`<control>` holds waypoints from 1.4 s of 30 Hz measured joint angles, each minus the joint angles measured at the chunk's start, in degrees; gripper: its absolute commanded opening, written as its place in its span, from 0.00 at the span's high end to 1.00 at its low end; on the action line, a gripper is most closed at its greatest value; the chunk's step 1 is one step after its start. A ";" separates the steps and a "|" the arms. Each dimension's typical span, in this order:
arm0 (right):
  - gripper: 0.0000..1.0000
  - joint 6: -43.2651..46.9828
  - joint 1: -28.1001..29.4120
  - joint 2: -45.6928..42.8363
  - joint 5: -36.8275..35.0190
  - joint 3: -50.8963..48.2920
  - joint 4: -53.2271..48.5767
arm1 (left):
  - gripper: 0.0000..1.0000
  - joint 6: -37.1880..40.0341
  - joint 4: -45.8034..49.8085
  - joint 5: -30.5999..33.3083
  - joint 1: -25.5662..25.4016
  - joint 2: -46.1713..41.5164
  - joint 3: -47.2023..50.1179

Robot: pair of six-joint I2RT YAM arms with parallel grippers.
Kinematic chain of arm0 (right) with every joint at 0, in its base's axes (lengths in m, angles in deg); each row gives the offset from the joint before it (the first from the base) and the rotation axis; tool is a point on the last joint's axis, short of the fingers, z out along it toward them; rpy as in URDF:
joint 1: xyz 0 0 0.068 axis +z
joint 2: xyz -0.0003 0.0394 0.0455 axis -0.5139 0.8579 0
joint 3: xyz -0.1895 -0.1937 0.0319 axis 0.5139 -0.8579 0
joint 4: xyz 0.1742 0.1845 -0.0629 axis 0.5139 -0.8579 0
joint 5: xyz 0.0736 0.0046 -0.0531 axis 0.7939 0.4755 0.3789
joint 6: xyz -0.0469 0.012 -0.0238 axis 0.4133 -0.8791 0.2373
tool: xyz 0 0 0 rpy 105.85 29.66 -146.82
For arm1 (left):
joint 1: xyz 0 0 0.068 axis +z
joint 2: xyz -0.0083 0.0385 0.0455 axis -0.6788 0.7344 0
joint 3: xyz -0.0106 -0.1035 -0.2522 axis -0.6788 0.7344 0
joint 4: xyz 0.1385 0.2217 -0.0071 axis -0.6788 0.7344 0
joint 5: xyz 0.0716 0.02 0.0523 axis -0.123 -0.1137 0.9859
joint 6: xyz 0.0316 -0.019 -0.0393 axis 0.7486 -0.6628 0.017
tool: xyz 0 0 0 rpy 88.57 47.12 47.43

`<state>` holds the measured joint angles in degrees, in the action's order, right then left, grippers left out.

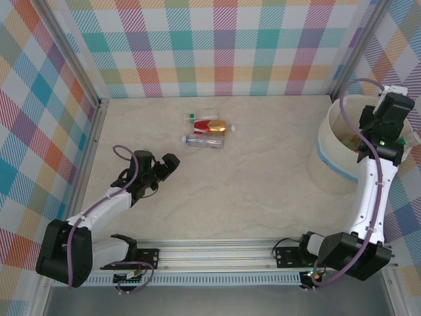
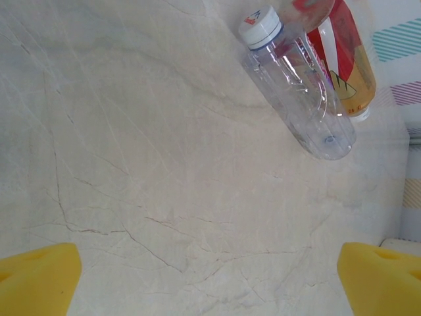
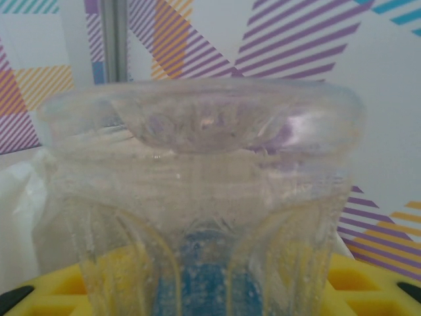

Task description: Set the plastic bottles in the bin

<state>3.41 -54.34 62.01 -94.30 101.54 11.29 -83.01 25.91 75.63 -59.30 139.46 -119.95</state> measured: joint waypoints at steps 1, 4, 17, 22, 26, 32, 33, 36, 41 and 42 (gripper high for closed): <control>0.46 -0.61 -0.57 0.55 -0.17 0.13 -0.24 | 0.00 0.00 0.02 0.00 0.00 0.15 0.00; 0.24 -2.93 -1.97 2.62 -0.35 1.46 -2.56 | 0.00 0.00 0.02 -0.02 0.00 0.48 0.00; 0.00 -15.65 -4.68 0.79 -2.93 6.49 -14.93 | 0.00 0.02 0.00 -1.25 0.00 2.84 -2.03; 0.00 -19.10 -8.57 -0.72 -2.03 2.62 -16.31 | 0.00 0.07 0.07 -2.21 0.00 4.83 -3.21; 0.00 -20.09 -10.84 1.16 1.16 1.18 -16.48 | 0.00 0.28 0.46 -2.58 0.00 5.40 -3.93; 0.00 -19.65 -11.54 4.02 5.84 2.27 -15.47 | 0.00 0.28 0.48 -2.58 0.00 5.42 -3.98; 0.00 -19.61 -11.63 4.59 6.25 2.75 -15.28 | 0.00 0.28 0.48 -2.58 0.00 5.42 -3.98; 0.00 -19.17 -11.67 6.29 6.60 3.80 -14.47 | 0.00 0.28 0.50 -2.58 0.00 5.42 -3.98; 0.00 -17.73 -11.67 7.13 6.62 4.26 -13.86 | 0.00 0.28 0.50 -2.56 0.00 5.42 -3.98; 0.00 -17.40 -11.67 7.13 6.64 4.37 -13.88 | 0.00 0.26 0.50 -2.56 0.00 5.42 -3.98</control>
<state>-13.99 -66.01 69.13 -87.66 105.91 -2.58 -82.75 26.41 73.07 -59.30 144.88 -123.93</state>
